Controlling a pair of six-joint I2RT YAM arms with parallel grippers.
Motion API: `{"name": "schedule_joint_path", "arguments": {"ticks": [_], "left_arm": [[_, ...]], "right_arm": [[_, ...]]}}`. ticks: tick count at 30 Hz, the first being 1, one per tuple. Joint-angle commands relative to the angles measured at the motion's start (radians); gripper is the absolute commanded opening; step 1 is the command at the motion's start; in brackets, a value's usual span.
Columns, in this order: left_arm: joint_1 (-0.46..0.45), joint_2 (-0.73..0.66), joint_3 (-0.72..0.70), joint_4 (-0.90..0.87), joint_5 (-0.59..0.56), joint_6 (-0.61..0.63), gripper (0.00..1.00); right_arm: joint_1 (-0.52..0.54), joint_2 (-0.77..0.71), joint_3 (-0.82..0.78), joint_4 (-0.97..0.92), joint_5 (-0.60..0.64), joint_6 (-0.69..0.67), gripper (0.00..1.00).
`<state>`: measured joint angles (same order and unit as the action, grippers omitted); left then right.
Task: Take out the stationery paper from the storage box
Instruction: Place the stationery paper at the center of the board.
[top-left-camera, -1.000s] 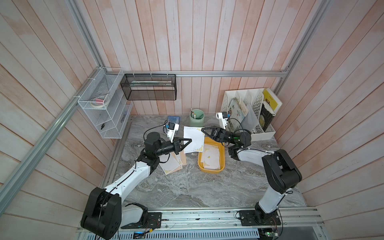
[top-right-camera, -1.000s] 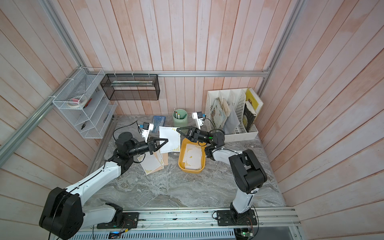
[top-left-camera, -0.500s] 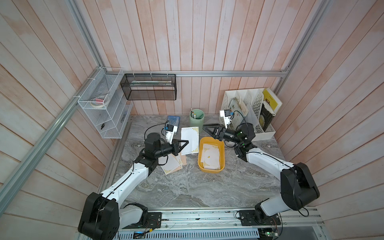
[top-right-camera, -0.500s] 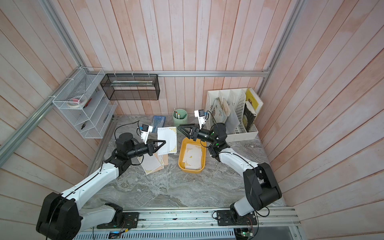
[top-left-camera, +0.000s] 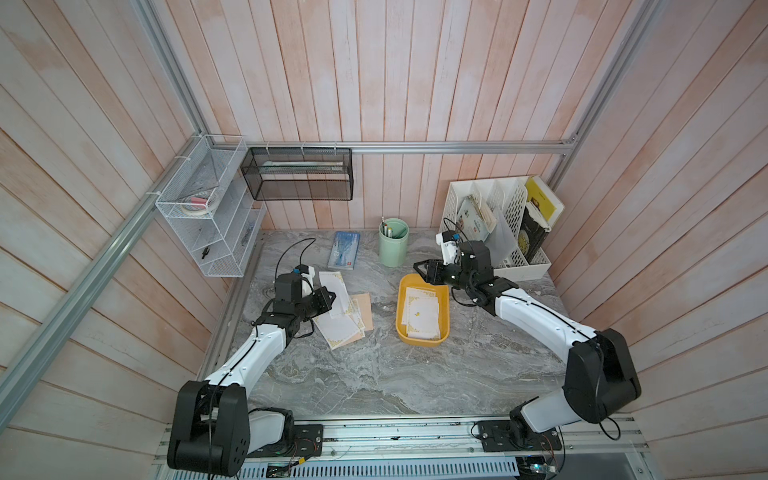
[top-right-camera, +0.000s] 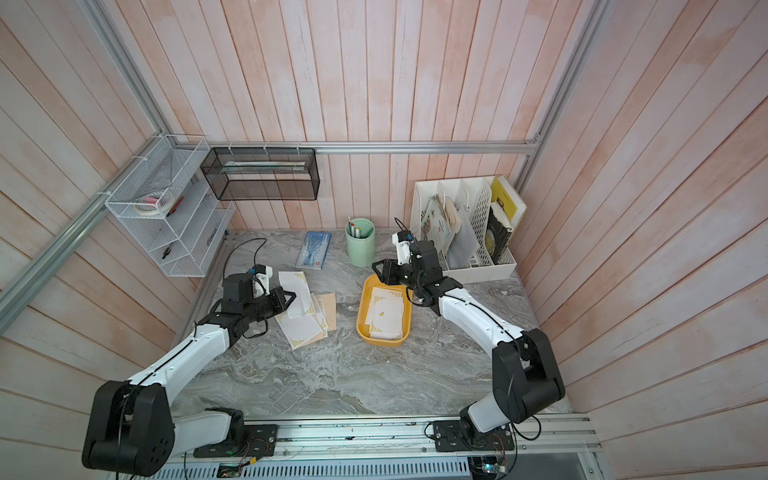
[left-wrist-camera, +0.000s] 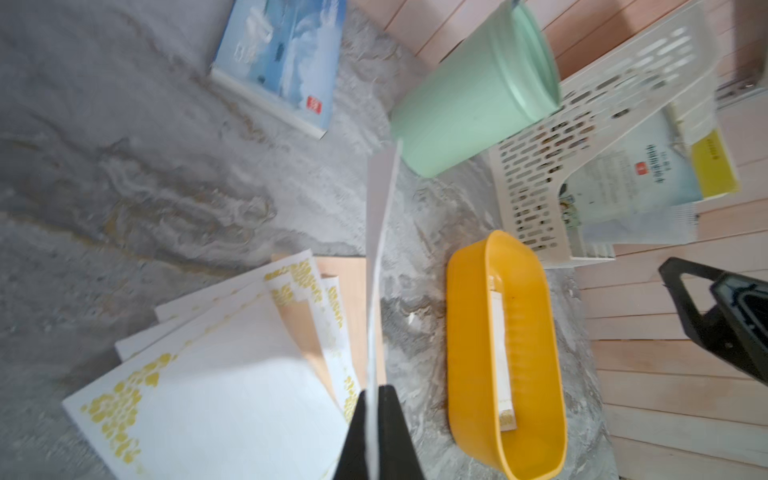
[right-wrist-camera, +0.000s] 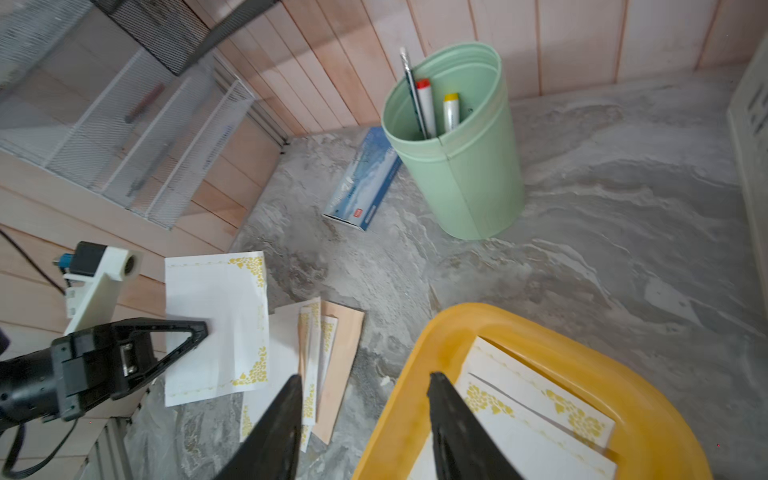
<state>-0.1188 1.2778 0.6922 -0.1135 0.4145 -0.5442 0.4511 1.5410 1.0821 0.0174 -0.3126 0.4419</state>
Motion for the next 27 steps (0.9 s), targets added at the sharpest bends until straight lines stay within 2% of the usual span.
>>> {"name": "schedule_joint_path", "arguments": {"ticks": [1,5,9,11,13,16,22,27], "left_arm": [[0.002,0.009,-0.023,-0.047,-0.045,-0.036,0.00],[0.002,0.022,-0.016,-0.097,-0.103,-0.036,0.08],[0.002,0.034,-0.008,-0.133,-0.131,-0.036,0.19],[0.002,0.035,-0.004,-0.150,-0.142,-0.038,0.37],[0.002,0.032,0.003,-0.172,-0.165,-0.040,0.62],[0.002,0.016,0.017,-0.213,-0.215,-0.043,0.76],[0.002,-0.055,0.035,-0.253,-0.264,-0.039,0.79],[0.002,-0.077,0.041,-0.259,-0.259,-0.040,0.79]], "right_arm": [[0.007,0.055,0.063,-0.172,0.139,-0.033,0.51],[0.028,0.135,0.133,-0.311,0.278,-0.049,0.51],[0.053,0.232,0.225,-0.456,0.389,-0.067,0.51],[0.059,0.282,0.273,-0.527,0.424,-0.064,0.51],[0.070,0.329,0.316,-0.585,0.473,-0.065,0.51],[0.079,0.388,0.376,-0.660,0.512,-0.065,0.51],[0.097,0.456,0.444,-0.781,0.584,-0.037,0.52],[0.097,0.470,0.441,-0.783,0.539,-0.022,0.54]]}}
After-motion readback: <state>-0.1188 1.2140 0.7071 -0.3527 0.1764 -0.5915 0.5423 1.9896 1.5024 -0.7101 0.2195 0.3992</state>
